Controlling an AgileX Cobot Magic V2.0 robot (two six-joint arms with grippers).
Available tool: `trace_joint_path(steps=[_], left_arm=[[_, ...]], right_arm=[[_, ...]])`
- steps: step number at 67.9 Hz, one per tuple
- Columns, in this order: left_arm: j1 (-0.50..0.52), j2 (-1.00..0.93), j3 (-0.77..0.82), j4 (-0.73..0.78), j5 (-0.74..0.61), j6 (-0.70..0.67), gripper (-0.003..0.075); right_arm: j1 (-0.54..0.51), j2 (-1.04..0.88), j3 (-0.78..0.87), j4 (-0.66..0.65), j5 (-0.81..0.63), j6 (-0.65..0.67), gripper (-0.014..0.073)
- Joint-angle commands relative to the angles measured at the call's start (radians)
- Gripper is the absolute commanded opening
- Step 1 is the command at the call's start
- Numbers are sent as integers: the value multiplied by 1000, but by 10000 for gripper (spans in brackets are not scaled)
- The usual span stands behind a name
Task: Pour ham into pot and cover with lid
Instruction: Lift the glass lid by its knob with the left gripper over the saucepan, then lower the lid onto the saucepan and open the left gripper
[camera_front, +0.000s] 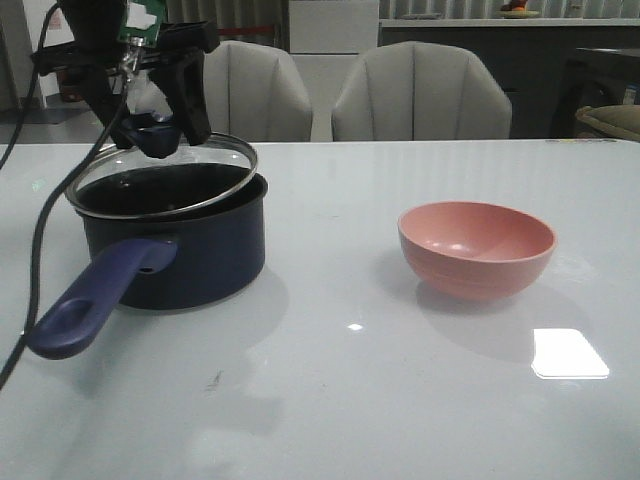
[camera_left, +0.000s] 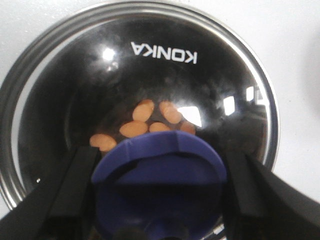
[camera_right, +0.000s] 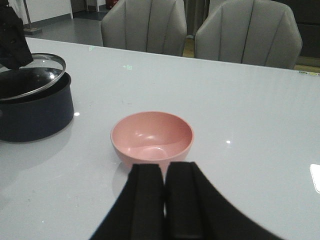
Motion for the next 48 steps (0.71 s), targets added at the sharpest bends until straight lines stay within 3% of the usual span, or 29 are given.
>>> trace_joint_path(steps=[1, 18, 37, 48], left_arm=[[-7, -50, -32, -43, -30, -3, 188], [-7, -39, -32, -29, -17, -3, 249], [-7, -39, -34, -27, -26, -3, 545], [-7, -39, -88, -27, -13, -3, 546]], right_arm=[[-1, 10, -28, 7, -77, -9, 162], [-1, 10, -28, 7, -77, -9, 162], [-1, 10, -28, 7, -77, -9, 162], [-1, 10, -28, 7, -77, -9, 162]])
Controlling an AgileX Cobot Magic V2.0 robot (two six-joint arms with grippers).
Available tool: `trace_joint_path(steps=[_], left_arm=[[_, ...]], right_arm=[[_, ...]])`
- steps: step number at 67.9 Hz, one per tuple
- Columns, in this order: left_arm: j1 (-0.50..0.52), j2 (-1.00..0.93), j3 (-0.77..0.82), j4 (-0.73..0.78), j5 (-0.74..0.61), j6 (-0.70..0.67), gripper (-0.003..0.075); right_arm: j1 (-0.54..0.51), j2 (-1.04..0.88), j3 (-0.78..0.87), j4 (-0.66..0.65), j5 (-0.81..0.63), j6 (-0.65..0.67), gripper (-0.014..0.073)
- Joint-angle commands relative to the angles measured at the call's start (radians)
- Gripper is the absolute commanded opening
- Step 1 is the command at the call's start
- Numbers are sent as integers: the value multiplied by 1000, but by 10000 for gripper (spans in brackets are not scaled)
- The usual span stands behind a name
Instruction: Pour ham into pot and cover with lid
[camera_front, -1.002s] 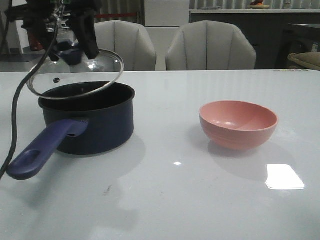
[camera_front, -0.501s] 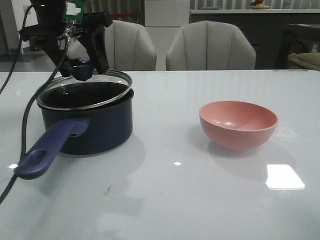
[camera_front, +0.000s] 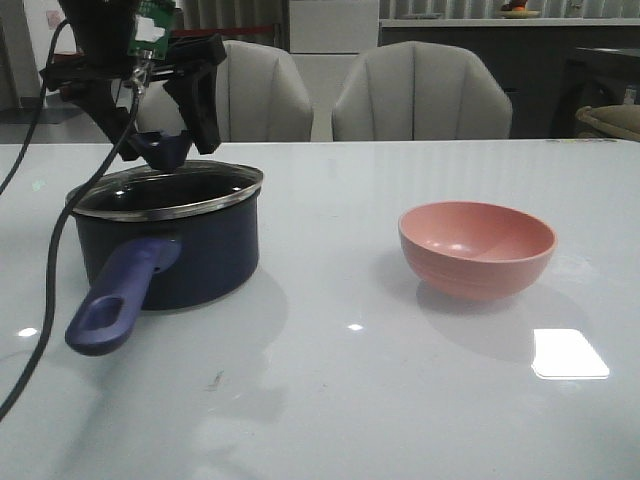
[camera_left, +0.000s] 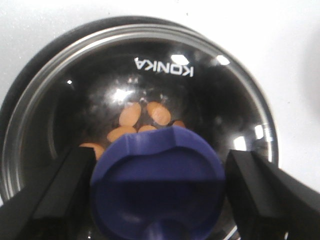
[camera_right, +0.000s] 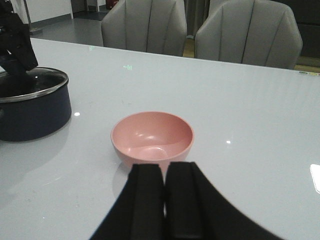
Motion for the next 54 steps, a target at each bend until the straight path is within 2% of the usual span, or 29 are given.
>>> trace_joint_path(steps=[1, 13, 29, 36, 54], left_arm=[[-7, -58, -81, -13, -6, -3, 544], [-7, -72, -169, 62, 97, -3, 503], [-7, -198, -116, 124, 93, 15, 420], [-7, -286, -36, 124, 48, 26, 385], [-7, -584, 345, 124, -167, 26, 328]], right_arm=[[-1, 10, -28, 7, -77, -9, 162], [-1, 10, -28, 7, -77, -9, 162], [-1, 10, -28, 7, -77, -9, 162], [-1, 10, -28, 7, -77, -9, 162], [-1, 10, -28, 7, -77, -9, 162]])
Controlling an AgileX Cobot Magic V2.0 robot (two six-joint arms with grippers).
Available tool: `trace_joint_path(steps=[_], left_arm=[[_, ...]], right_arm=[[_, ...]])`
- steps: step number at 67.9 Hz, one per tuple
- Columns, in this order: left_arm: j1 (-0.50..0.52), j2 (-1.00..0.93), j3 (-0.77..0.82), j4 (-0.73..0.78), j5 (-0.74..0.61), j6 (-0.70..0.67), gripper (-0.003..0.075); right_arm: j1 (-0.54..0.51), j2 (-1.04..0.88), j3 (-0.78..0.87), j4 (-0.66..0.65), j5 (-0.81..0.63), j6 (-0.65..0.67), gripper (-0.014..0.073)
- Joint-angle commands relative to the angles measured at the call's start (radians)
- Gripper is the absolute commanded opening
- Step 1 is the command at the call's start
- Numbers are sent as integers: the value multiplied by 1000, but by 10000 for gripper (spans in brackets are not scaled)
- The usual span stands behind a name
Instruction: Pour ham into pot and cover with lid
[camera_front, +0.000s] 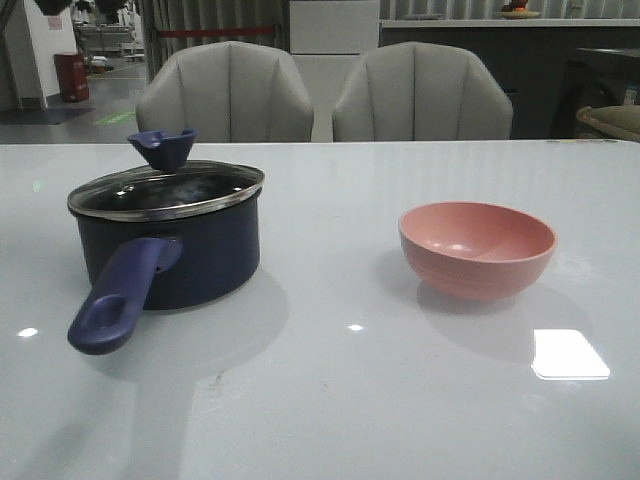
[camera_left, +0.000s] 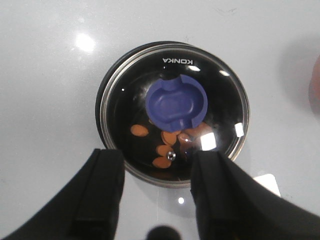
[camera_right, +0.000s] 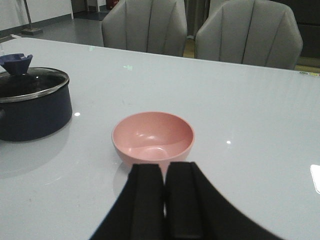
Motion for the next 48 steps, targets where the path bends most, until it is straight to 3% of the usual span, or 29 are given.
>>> trace_joint_path(steps=[1, 21, 48], left_arm=[[-7, -166, 124, -4, -134, 0, 328], [-7, -502, 531, -4, -305, 0, 252], [-7, -960, 921, -6, -492, 0, 129]], right_arm=[[-1, 10, -28, 7, -77, -9, 162], [-1, 10, -28, 7, -77, -9, 162], [-1, 10, -28, 7, -77, -9, 162]])
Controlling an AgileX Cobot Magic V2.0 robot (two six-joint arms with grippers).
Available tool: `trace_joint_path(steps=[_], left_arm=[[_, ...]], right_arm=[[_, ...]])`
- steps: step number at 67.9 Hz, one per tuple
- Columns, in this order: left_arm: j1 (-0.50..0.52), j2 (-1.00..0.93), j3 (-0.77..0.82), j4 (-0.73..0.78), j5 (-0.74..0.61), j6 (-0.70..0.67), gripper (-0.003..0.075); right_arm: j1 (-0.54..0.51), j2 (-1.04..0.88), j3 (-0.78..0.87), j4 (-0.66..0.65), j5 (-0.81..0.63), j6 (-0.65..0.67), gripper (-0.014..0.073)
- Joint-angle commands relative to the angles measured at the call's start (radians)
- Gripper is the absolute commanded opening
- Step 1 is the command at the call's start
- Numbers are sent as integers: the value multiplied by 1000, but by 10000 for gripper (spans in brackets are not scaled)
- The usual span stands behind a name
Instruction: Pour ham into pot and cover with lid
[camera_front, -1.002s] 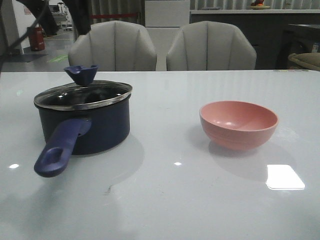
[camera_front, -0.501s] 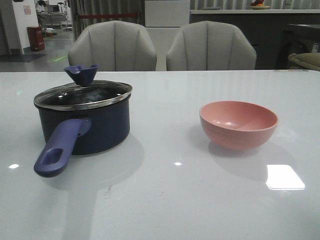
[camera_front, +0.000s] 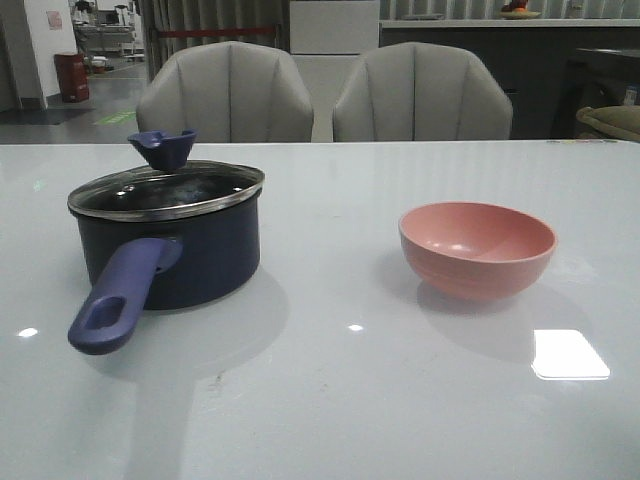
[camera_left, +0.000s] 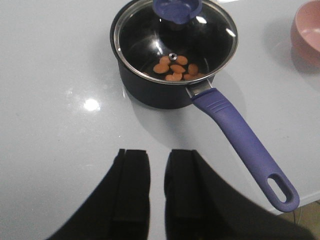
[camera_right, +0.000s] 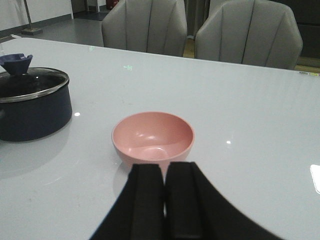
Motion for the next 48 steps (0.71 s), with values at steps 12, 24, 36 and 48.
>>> trace_joint_path(steps=[12, 24, 36, 48], left_arm=[[-7, -332, 187, -6, -224, 0, 113], [-7, -460, 285, -6, -253, 0, 113], [-7, -488, 305, -6, -250, 0, 113], [-7, -488, 305, -6, -250, 0, 113]], right_arm=[[-1, 10, -28, 7, -77, -9, 162], [-1, 10, -28, 7, -77, -9, 162], [-1, 10, -28, 7, -77, -9, 162], [-1, 10, -28, 7, -77, -9, 162]])
